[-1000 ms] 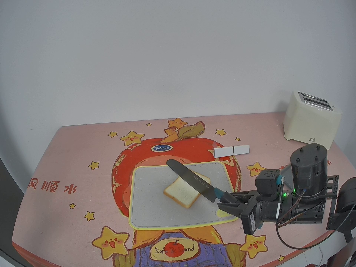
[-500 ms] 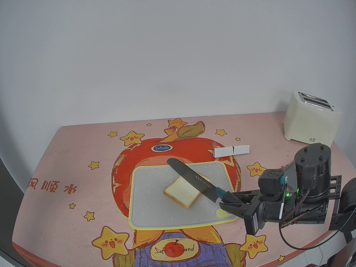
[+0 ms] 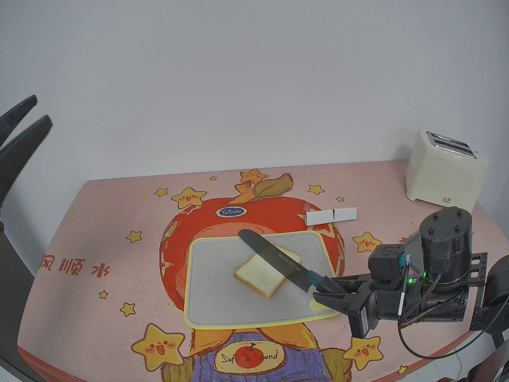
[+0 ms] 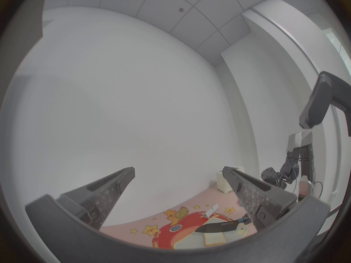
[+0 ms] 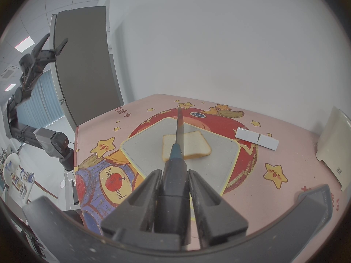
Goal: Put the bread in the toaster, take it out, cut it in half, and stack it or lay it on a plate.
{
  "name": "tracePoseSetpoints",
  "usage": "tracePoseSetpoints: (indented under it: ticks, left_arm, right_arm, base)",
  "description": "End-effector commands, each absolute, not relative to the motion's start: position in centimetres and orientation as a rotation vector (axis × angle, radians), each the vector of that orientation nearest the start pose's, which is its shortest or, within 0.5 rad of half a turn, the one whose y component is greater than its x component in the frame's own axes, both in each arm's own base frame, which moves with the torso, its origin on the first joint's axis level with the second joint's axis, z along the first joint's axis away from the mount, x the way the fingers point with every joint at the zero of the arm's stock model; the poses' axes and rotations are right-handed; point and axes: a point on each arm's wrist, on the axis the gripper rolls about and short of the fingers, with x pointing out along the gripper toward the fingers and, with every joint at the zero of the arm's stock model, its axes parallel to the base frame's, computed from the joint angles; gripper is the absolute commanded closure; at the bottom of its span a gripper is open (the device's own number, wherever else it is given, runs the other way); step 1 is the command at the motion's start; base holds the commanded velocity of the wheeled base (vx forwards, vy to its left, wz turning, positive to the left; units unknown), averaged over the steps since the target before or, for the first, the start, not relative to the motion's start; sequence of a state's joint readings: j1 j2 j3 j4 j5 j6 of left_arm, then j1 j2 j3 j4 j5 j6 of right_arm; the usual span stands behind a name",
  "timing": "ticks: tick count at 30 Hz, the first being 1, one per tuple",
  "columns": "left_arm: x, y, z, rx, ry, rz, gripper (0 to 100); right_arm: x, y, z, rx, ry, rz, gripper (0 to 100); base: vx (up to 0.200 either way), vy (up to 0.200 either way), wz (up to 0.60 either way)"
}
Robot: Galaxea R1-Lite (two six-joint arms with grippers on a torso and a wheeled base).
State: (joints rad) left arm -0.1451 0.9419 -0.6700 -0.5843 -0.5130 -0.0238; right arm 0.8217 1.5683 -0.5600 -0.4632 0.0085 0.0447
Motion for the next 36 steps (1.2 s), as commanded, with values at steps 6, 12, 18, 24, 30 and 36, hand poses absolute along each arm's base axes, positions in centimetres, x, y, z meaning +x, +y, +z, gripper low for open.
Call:
tracePoseSetpoints:
  ticks: [6,12,18,24,30,36]
  left_arm:
    - [16.5,-3.7,28.2,0.057,-0.240,-0.689,0]
    - [19.5,-5.1,27.1,0.047,-0.233,-0.735,0]
    - [21.1,-10.7,25.2,-0.015,-0.182,-0.813,0]
    - [22.7,-13.2,25.4,-0.031,-0.227,-0.818,0]
    - [23.5,-14.1,25.3,-0.027,-0.140,-0.799,0]
    - [24.2,-14.8,23.8,-0.016,-0.029,-0.790,0]
  right_arm:
    - [16.5,17.9,13.7,-0.191,0.538,0.802,100]
    - [16.5,17.9,13.7,-0.191,0.540,0.802,100]
    - [16.6,18.1,13.4,-0.196,0.551,0.800,100]
    - [16.6,18.0,13.5,-0.196,0.546,0.801,100]
    - [16.3,18.0,13.3,-0.212,0.548,0.814,100]
    - [16.2,18.0,13.3,-0.214,0.548,0.811,100]
  base:
    - [0.000,0.000,0.00]
    - [0.000,0.000,0.00]
    - [0.000,0.000,0.00]
    - [0.000,0.000,0.00]
    - [0.000,0.000,0.00]
    - [0.000,0.000,0.00]
